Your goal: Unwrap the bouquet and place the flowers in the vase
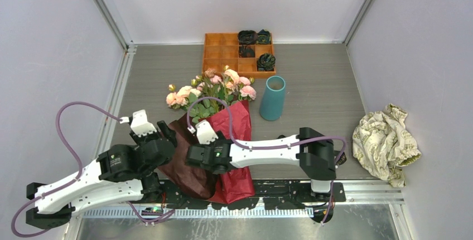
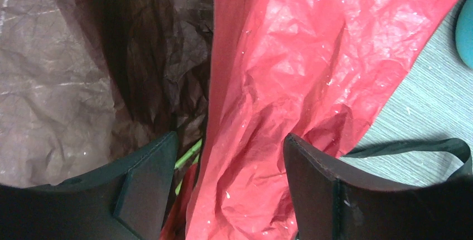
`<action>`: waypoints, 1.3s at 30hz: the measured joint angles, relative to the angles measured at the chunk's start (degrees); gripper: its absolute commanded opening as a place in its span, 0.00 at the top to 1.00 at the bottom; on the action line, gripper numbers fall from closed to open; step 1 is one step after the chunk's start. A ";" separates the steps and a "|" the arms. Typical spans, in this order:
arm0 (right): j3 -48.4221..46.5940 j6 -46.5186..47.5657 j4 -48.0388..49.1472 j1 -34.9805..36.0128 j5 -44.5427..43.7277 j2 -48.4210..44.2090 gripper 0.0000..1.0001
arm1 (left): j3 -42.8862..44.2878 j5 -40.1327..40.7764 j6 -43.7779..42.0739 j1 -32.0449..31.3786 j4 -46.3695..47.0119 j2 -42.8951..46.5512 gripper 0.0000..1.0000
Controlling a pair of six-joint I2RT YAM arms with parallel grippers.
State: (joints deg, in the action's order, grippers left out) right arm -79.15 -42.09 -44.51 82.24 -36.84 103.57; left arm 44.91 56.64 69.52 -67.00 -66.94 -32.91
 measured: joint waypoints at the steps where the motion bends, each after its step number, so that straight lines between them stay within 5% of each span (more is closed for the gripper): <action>1: -0.42 -0.09 -0.35 -0.22 -0.15 0.81 0.60 | -0.22 -0.26 0.59 0.00 0.00 0.52 0.34; 5: -0.85 -0.96 -1.36 -1.29 -1.36 2.99 0.98 | -1.55 -1.77 1.88 0.00 0.85 0.15 0.34; 12: 3.93 -3.67 -4.02 -4.17 -5.53 -1.90 0.99 | -5.92 -6.43 1.95 0.00 9.44 -6.36 0.34; 17: 8.48 -8.81 -10.71 -4.42 -10.47 -17.14 0.99 | -8.50 -10.29 1.05 0.00 17.55 -12.92 0.34; 23: 15.56 -18.71 -21.68 -5.62 -14.97 -32.92 0.88 | -8.72 -13.27 0.00 0.00 25.07 -20.81 0.34; 28: 22.67 -28.61 -30.93 -7.82 -15.72 -38.82 0.51 | -8.72 -14.67 -1.36 0.00 28.98 -23.80 0.34; 31: 24.02 -32.76 -34.99 -8.55 -16.00 -41.38 0.38 | -8.72 -16.17 -3.58 0.00 32.09 -24.26 0.33; 39: 20.35 -40.83 -44.39 -8.90 -18.14 -41.79 0.40 | -8.96 -24.15 -12.63 0.00 44.74 -27.39 0.30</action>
State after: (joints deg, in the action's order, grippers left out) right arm -58.81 -82.91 -88.90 73.34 -54.98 61.78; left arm 35.94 32.49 56.88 -67.00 -22.20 -60.29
